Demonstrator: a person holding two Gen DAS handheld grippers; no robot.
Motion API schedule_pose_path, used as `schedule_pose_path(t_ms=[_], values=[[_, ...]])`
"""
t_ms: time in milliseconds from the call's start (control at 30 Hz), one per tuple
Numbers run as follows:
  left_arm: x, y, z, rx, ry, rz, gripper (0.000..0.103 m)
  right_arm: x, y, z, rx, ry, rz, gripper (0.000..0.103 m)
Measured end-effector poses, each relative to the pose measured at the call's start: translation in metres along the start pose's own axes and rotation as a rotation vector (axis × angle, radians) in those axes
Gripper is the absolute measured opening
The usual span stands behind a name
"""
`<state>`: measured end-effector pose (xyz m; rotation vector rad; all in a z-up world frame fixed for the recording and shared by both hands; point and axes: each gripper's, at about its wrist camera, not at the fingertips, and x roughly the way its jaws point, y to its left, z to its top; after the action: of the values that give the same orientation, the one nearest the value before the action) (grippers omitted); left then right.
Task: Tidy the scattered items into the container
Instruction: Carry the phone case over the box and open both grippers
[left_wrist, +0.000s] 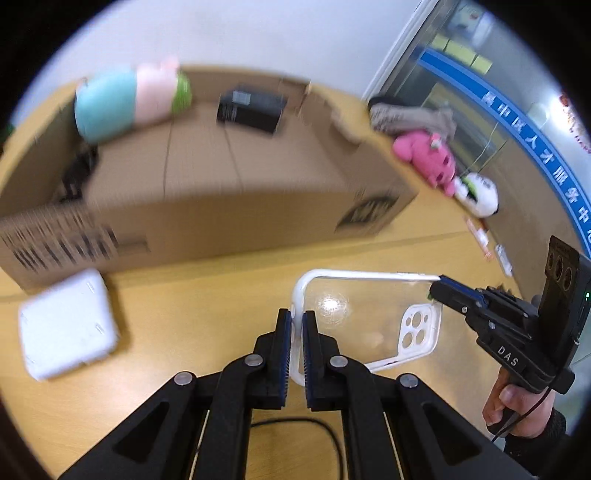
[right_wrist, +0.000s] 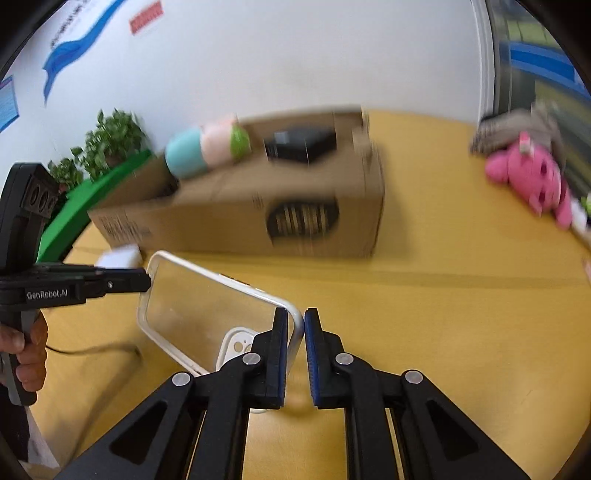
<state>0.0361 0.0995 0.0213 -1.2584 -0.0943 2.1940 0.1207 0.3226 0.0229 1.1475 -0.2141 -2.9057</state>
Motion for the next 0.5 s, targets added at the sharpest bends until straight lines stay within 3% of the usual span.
schedule_pose_path(t_ms=[267,500], values=[[-0.068,0.002,0.076,0.027,-0.183,0.024,0.005,-0.026,0.028,0.115,-0.118,-0.201,0.025,0.01],[-0.099,0.028,0.141,0.009,-0.256,0.046,0.005,-0.002,0.041,0.194,-0.121,-0.228,0.089,0.01]])
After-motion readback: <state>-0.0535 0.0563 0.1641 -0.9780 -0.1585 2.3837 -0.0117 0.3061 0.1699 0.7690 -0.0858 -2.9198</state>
